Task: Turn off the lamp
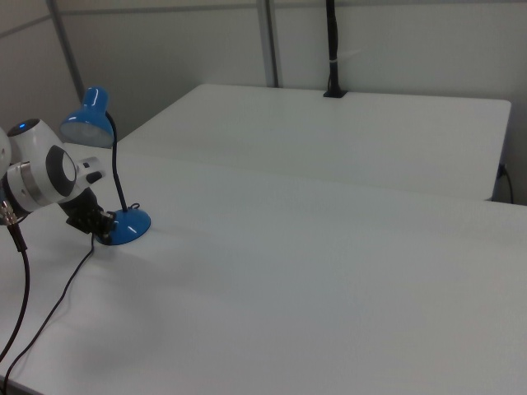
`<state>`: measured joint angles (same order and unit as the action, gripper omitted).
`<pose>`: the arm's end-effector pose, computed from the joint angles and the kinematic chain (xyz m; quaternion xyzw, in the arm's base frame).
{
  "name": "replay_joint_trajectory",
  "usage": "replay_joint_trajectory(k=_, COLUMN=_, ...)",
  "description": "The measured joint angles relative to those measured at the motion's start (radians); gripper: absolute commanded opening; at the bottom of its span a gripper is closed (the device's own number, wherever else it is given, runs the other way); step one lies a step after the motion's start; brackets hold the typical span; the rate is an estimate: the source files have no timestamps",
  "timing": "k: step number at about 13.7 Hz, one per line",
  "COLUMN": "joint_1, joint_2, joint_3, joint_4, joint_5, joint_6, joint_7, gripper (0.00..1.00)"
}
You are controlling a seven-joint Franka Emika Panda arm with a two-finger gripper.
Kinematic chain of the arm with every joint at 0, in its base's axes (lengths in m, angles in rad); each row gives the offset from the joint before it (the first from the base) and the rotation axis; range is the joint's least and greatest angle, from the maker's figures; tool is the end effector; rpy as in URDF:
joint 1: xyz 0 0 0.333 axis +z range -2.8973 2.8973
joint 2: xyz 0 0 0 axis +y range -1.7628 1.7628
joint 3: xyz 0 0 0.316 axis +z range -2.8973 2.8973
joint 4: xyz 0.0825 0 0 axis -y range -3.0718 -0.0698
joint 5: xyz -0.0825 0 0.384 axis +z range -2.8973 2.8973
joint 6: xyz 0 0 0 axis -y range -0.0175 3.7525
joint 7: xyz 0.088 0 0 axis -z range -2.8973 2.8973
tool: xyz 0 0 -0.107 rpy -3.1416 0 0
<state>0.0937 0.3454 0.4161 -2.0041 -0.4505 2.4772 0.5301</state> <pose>0.5434 0.2930 0.3136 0.9830 0.1383 0.1166 0.0311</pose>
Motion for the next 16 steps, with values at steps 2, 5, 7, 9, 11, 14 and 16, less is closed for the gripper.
replay_joint_trajectory(k=2, joint_1=0.004, joint_2=-0.015, joint_3=0.005, joint_4=-0.005, joint_5=0.000, joint_6=-0.110, joint_7=0.002, gripper=0.01)
replay_joint_trajectory(k=5, joint_1=0.007, joint_2=-0.100, joint_3=0.029, joint_4=-0.003, joint_5=0.098, joint_6=-0.296, joint_7=0.008, gripper=1.00)
replay_joint_trajectory(k=7, joint_1=0.010, joint_2=-0.194, joint_3=0.031, joint_4=-0.003, joint_5=0.140, joint_6=-0.424, joint_7=-0.032, gripper=1.00)
replay_joint_trajectory(k=9, joint_1=0.007, joint_2=-0.277, joint_3=0.029, joint_4=-0.003, joint_5=0.172, joint_6=-0.495, joint_7=-0.053, gripper=1.00)
replay_joint_trajectory(k=11, joint_1=-0.027, joint_2=-0.376, joint_3=0.026, joint_4=-0.003, joint_5=0.227, joint_6=-0.555, joint_7=-0.058, gripper=1.00)
replay_joint_trajectory(k=14, joint_1=-0.137, joint_2=-0.476, joint_3=-0.034, joint_4=0.068, joint_5=0.267, joint_6=-0.695, joint_7=-0.165, gripper=1.00)
replay_joint_trajectory(k=16, joint_1=-0.151, joint_2=-0.480, joint_3=-0.151, joint_4=0.158, joint_5=0.299, joint_6=-0.740, joint_7=-0.271, gripper=1.00)
